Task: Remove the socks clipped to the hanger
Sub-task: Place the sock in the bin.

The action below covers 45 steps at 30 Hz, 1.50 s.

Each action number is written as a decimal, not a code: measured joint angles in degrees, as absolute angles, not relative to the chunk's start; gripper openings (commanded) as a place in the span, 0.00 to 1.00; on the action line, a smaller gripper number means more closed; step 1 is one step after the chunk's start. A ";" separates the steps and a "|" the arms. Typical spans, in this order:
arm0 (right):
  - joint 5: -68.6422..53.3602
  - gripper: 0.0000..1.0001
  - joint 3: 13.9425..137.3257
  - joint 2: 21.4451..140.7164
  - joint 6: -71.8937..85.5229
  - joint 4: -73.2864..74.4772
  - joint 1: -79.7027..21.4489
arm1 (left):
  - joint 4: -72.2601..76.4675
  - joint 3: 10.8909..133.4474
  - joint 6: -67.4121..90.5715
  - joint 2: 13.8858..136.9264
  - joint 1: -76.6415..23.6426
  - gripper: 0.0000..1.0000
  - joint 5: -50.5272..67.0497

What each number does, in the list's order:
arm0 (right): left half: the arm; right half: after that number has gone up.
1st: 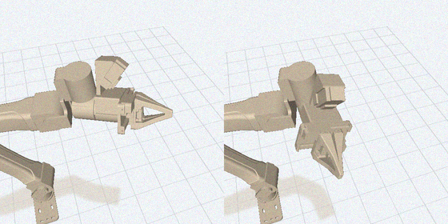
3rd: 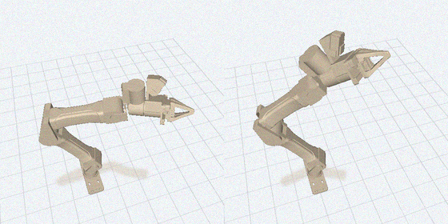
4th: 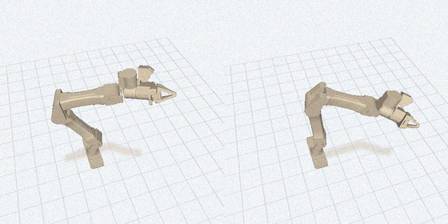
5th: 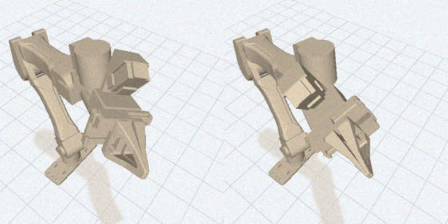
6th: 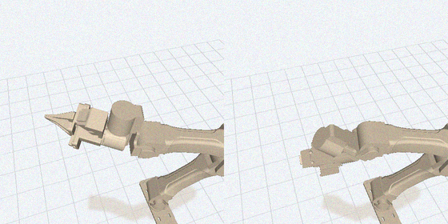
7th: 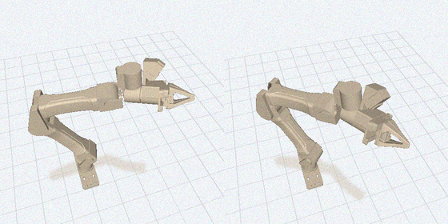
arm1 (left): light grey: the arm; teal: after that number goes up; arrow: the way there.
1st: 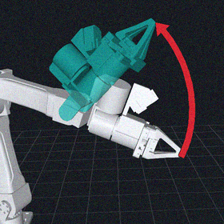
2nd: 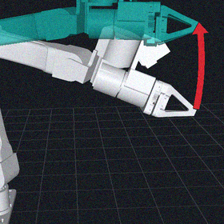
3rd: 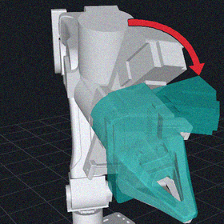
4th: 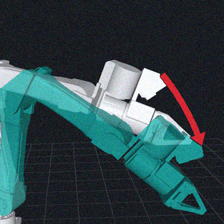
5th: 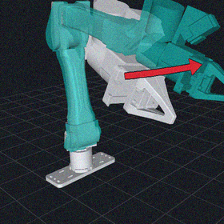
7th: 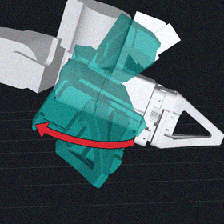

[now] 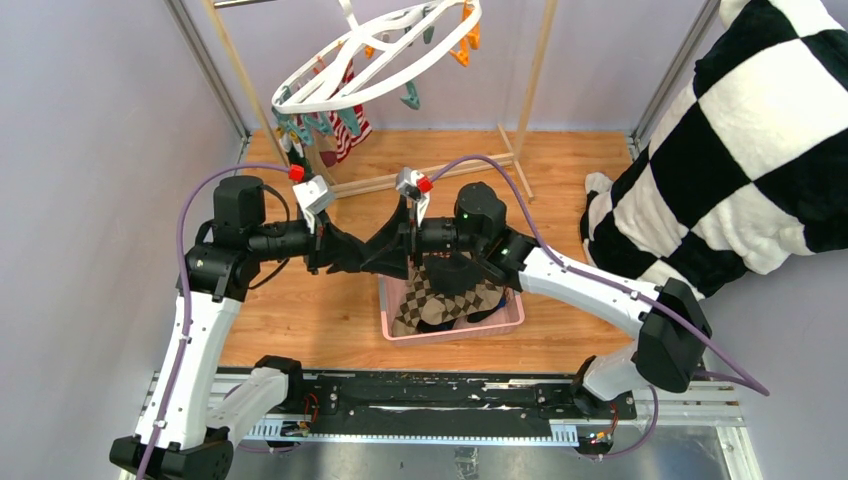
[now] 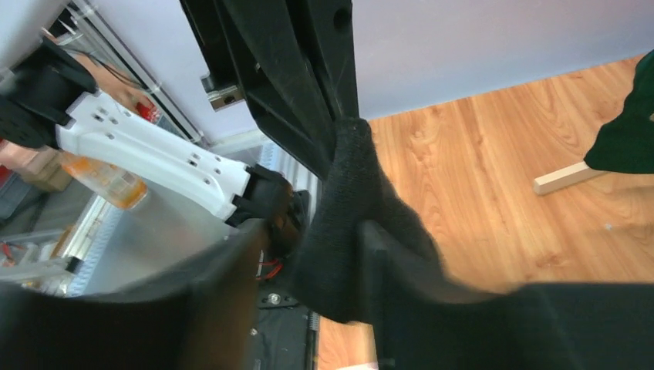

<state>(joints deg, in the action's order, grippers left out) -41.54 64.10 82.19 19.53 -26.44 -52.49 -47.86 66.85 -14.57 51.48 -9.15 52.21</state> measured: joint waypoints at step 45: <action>-2.74 0.74 52.75 88.07 11.97 -5.45 -52.69 | -48.53 66.78 -12.23 58.78 9.10 1.00 40.56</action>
<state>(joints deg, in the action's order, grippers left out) -2.74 52.75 88.07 11.97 -5.45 -52.69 -48.53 66.78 -12.23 58.78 9.10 40.56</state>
